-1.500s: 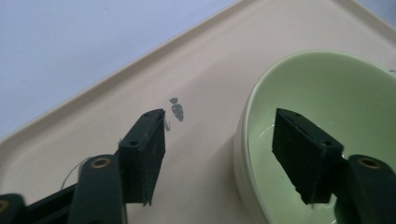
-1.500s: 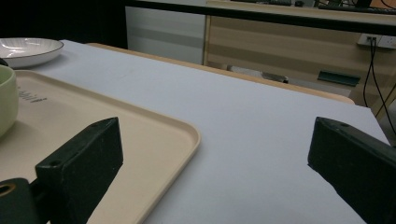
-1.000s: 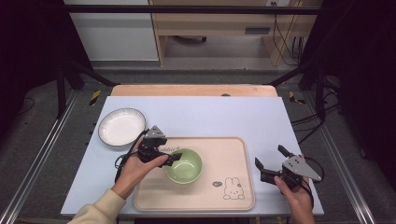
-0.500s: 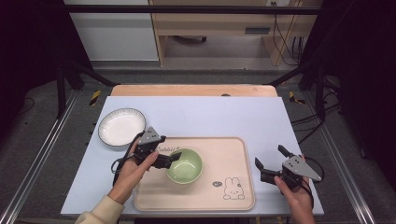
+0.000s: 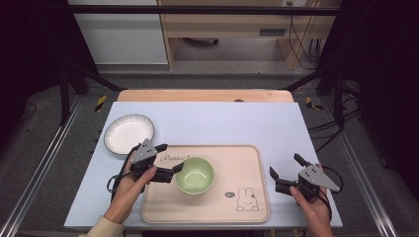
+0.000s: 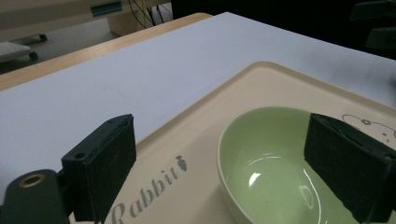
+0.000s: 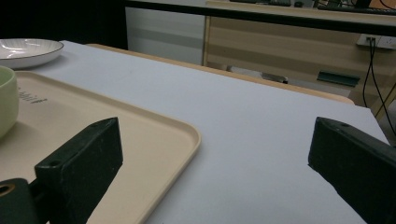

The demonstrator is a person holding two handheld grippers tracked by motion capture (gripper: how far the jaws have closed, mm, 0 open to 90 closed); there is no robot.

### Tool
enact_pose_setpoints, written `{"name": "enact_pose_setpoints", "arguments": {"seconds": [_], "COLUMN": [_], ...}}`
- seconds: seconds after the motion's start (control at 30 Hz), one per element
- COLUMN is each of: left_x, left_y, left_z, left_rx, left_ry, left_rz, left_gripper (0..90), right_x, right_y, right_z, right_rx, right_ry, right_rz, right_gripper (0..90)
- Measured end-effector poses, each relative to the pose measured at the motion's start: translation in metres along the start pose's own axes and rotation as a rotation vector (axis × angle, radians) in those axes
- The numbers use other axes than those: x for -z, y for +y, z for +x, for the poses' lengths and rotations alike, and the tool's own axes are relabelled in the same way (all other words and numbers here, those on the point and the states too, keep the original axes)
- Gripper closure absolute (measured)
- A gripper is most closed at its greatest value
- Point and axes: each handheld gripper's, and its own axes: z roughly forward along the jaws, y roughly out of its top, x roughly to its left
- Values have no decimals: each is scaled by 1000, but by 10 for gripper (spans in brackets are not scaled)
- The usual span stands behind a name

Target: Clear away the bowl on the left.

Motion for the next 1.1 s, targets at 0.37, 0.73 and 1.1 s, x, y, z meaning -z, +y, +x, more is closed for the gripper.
{"name": "enact_pose_setpoints", "arguments": {"seconds": [0.37, 0.73, 1.1], "left_x": [19, 46, 54], "left_y": [-13, -33, -54], "left_z": [15, 36, 50], "left_rx": [17, 28, 51], "left_ry": [40, 118, 115], "left_rz": [-74, -182, -228], "left_gripper": [90, 79, 62], "right_x": [0, -1, 1], "right_y": [0, 0, 1], "right_z": [0, 0, 0], "right_rx": [-2, 2, -7], "right_ry": [0, 4, 6], "right_rz": [-1, -3, -8], "right_gripper": [31, 32, 31]}}
